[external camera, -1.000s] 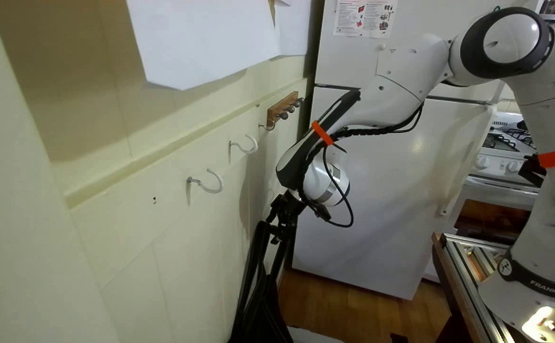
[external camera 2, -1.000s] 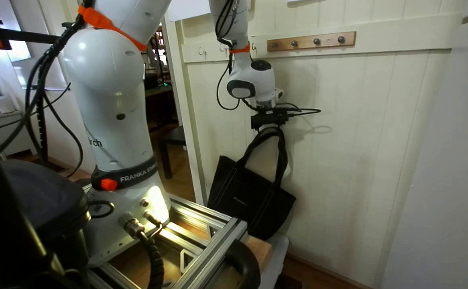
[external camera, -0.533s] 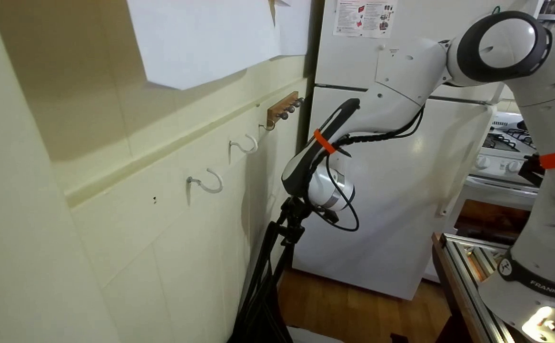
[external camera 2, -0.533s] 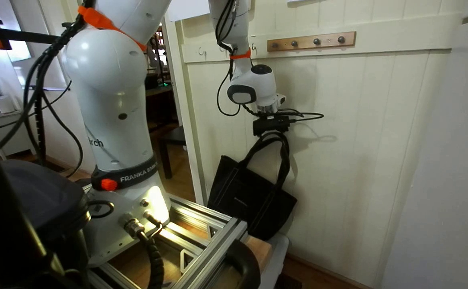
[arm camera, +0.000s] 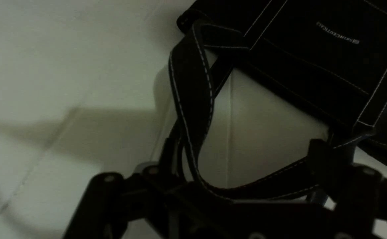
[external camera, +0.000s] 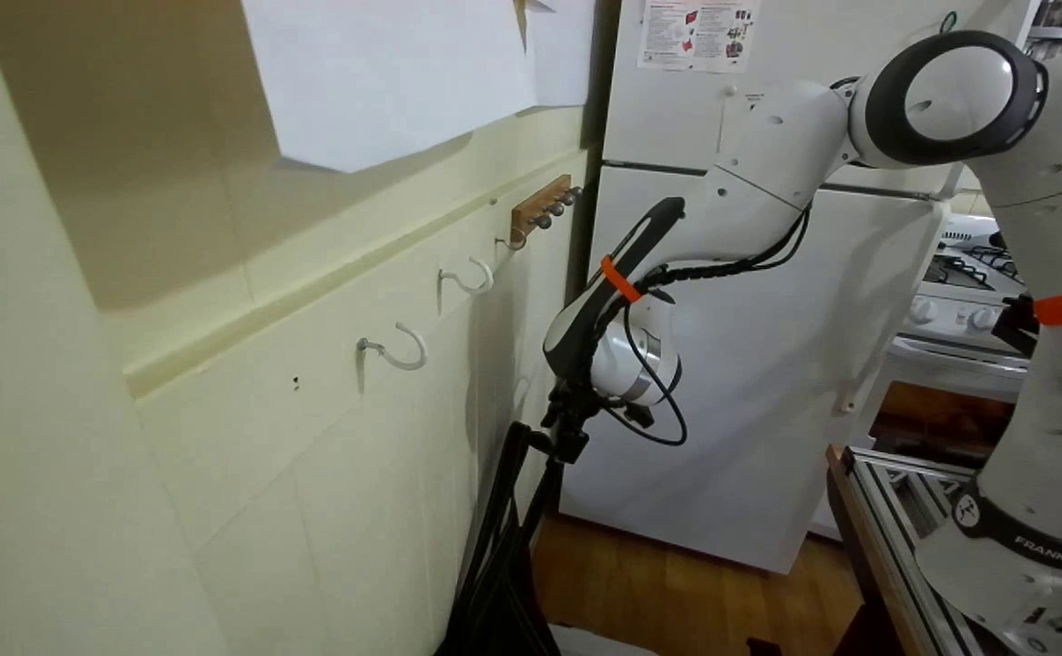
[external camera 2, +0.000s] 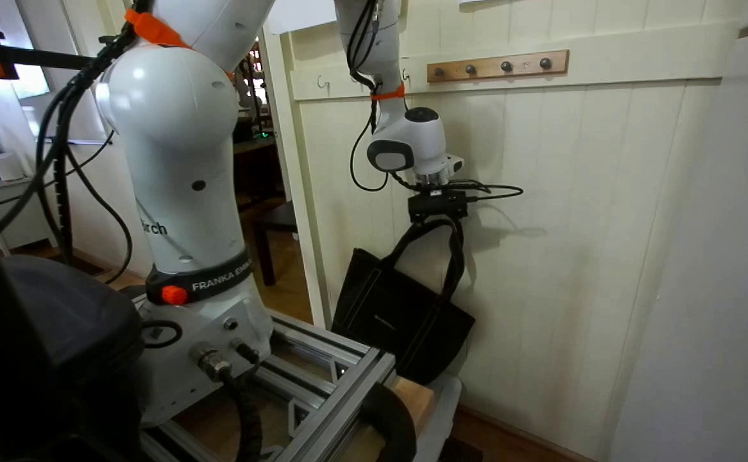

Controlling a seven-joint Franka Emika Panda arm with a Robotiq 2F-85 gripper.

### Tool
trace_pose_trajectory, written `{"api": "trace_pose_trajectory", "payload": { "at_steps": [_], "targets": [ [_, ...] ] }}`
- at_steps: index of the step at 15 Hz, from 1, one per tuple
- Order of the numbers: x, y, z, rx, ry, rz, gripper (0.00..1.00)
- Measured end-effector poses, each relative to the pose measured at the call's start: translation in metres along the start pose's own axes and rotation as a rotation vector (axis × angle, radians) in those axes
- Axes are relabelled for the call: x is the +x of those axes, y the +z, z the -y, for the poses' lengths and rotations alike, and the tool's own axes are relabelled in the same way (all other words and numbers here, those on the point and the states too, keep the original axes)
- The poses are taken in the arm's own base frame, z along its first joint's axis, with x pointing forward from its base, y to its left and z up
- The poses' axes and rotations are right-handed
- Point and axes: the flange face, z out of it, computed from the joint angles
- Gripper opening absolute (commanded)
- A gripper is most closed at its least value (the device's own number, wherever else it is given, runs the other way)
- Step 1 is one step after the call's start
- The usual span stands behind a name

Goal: Hang the bag on one of the hooks

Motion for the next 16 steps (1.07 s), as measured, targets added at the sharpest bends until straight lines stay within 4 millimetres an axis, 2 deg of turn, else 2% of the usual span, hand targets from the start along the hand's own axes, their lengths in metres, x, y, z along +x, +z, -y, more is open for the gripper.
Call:
{"api": "trace_pose_trajectory", "payload": {
  "at_steps": [5, 11, 12, 13, 16],
  "targets": [
    [-0.009, 0.004, -0.005, -0.003, 0.006, 0.015, 1.00],
    [0.003, 0.009, -0.020, 0.006, 0.005, -0.037, 1.00],
    [0.004, 0.012, -0.020, 0.012, 0.009, -0.044, 0.91],
    [0.004, 0.015, -0.020, 0.019, 0.011, -0.048, 0.75],
    [0.000, 0.024, -0.017, 0.041, 0.019, -0.052, 0.51]
  ]
}}
